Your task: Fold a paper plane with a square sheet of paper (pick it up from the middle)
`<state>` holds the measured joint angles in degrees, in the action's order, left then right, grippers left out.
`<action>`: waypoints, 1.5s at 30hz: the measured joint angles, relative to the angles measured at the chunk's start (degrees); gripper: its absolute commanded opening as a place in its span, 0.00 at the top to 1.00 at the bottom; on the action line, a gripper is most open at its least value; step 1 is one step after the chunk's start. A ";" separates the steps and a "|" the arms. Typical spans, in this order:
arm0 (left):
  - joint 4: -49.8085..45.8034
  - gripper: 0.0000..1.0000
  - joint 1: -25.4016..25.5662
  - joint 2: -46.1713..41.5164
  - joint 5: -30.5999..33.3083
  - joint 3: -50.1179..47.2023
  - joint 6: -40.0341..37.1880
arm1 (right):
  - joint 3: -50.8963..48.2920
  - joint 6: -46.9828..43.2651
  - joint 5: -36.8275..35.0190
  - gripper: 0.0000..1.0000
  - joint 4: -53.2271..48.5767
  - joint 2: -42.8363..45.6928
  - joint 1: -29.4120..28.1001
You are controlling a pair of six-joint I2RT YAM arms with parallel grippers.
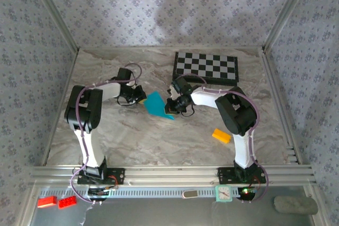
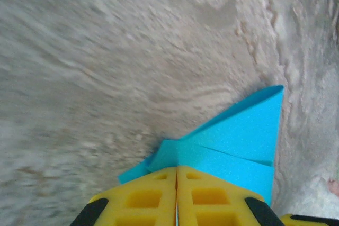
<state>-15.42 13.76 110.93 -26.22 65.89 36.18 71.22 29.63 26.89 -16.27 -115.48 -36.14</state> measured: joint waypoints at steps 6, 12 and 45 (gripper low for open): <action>-2.71 0.91 -1.81 0.87 3.61 3.74 -1.46 | 0.02 0.00 0.02 1.00 0.00 0.00 0.00; -1.99 0.90 -0.74 -3.56 3.74 2.69 0.35 | 0.07 0.48 0.35 1.00 0.02 0.00 0.07; 11.30 0.96 10.47 -2.51 6.10 -6.12 9.27 | 3.78 -0.52 3.98 0.99 -1.40 -0.35 1.25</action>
<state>-4.12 24.23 108.42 -20.12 59.77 45.45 75.00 29.10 30.87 -17.67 -115.83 -34.89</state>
